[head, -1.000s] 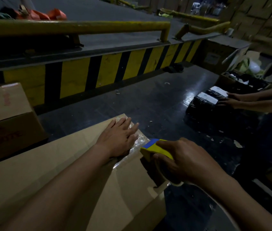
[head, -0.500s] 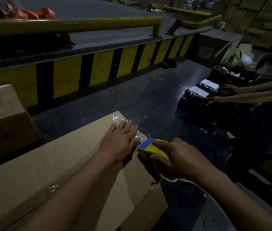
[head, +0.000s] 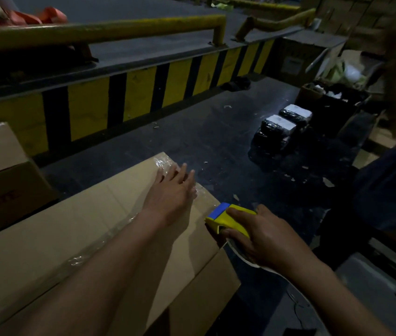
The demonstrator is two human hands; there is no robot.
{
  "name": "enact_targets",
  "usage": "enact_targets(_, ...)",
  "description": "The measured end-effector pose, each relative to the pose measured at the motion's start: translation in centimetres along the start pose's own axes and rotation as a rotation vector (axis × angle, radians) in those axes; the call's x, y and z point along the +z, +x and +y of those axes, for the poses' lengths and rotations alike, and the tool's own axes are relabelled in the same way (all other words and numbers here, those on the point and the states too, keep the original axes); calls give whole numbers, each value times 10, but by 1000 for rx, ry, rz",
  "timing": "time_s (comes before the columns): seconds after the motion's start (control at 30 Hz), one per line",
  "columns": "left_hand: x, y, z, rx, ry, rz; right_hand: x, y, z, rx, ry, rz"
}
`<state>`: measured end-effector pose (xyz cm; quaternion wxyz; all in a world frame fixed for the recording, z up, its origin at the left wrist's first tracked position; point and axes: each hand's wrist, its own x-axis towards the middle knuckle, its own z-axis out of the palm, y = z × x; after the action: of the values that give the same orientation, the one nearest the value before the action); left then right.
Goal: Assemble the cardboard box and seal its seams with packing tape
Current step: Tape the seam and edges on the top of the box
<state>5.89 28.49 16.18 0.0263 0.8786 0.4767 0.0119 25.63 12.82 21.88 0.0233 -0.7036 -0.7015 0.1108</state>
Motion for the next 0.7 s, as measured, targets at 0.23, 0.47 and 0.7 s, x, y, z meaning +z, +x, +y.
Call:
enact_targets(0.23, 33, -16, 11, 66, 6, 11, 17, -13, 16, -5, 60, -31)
enact_targets(0.47, 44, -11, 12, 80, 82, 70, 43, -32, 36, 19, 50, -45)
enact_targets(0.7, 49, -13, 29, 62, 183, -30, 98, -34, 47, 23, 88, -10)
